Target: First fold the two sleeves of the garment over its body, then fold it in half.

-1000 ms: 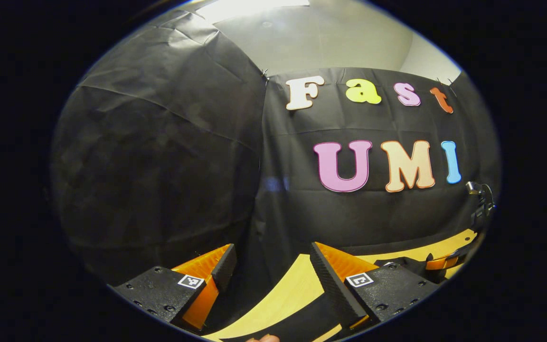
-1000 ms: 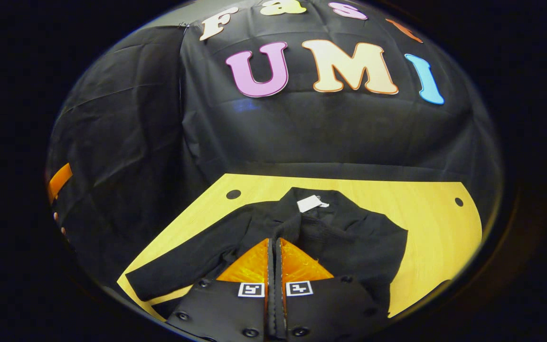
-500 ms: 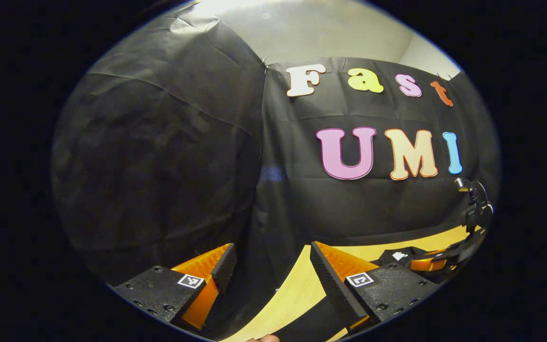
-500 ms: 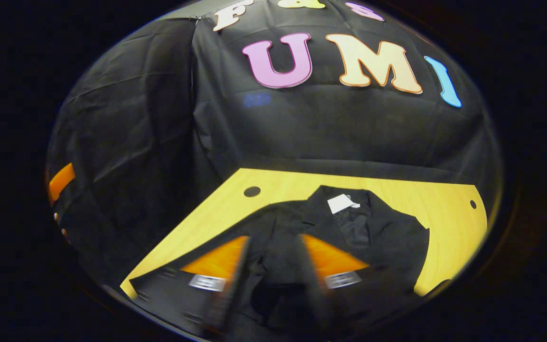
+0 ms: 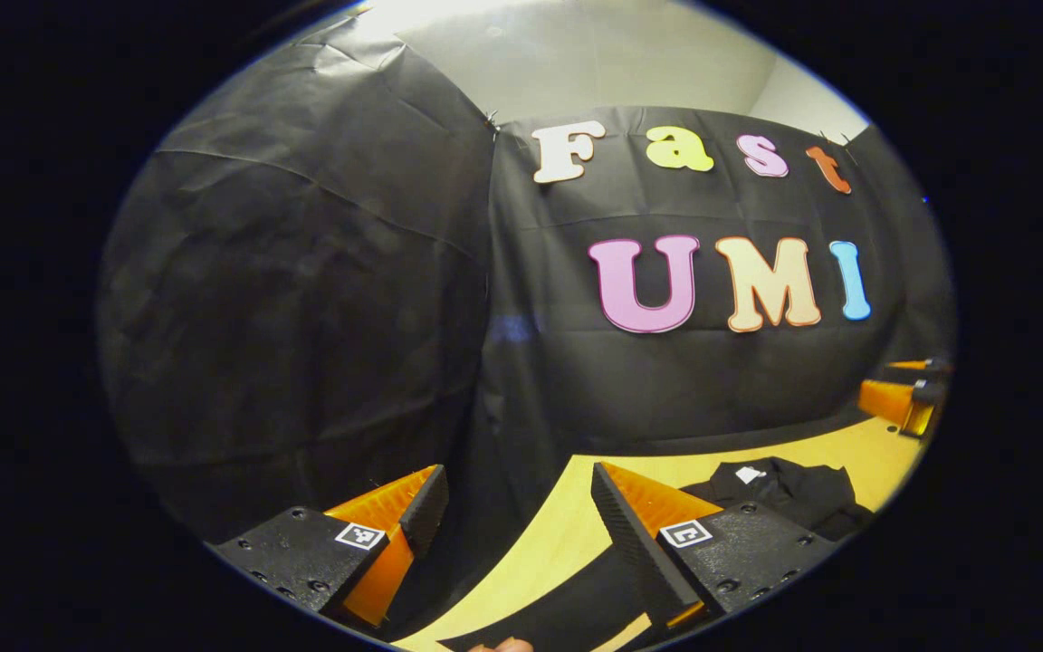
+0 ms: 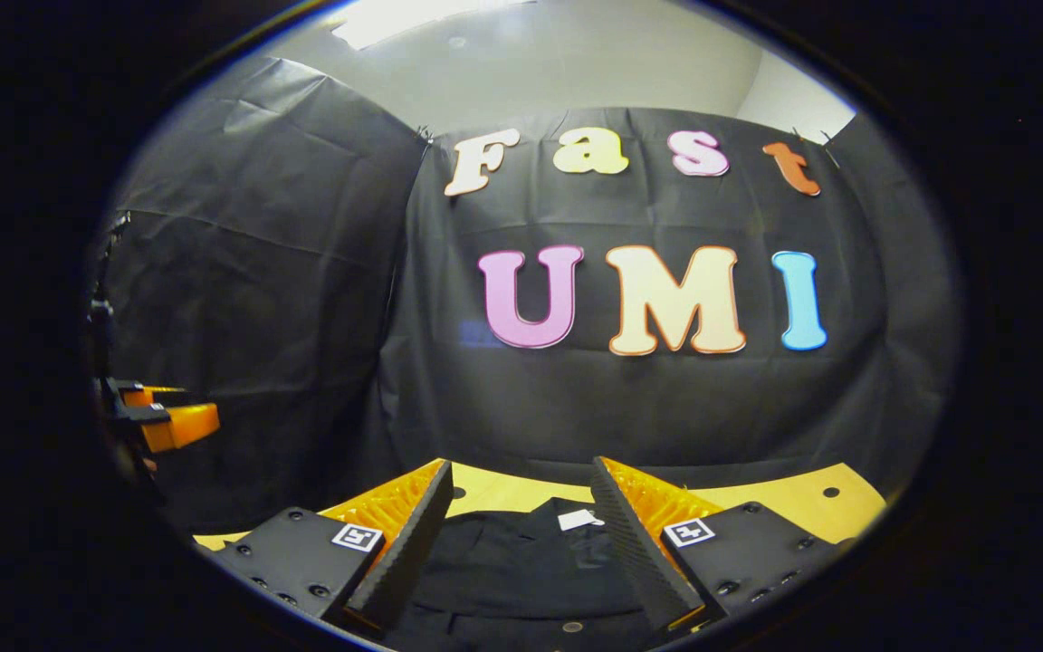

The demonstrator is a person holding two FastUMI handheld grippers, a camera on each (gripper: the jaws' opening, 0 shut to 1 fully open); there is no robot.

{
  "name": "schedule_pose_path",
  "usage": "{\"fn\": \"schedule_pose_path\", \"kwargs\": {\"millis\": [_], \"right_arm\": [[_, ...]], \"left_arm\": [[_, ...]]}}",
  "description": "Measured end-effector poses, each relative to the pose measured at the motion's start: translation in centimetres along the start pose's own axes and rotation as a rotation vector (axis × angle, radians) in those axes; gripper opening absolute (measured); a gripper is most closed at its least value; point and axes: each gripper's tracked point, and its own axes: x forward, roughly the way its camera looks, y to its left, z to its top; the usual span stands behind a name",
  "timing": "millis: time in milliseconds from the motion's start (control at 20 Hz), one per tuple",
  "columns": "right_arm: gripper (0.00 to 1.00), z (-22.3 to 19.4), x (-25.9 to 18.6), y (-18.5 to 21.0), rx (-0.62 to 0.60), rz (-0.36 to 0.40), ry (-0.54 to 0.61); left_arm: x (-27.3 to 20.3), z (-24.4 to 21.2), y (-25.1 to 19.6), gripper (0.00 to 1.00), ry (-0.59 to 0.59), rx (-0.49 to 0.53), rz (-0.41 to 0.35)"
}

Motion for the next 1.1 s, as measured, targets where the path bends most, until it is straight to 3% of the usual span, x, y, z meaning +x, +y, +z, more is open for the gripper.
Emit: {"fn": "schedule_pose_path", "kwargs": {"millis": [450, 800, 1100], "right_arm": [[0.95, -0.2, -9.4, -5.7, -0.007, -0.064, -0.003], [0.95, -1.2, -11.6, -7.3, 0.003, -0.089, 0.029], [0.96, -2.1, -12.2, -7.5, -0.004, -0.089, 0.059]], "left_arm": [[-4.1, -12.2, 1.2, 0.93, 0.318, -0.076, 0.069], [-7.1, -21.3, 1.8, 0.94, 0.581, -0.158, 0.134], [-8.8, -26.3, 3.6, 0.95, 0.688, -0.147, 0.195]]}}
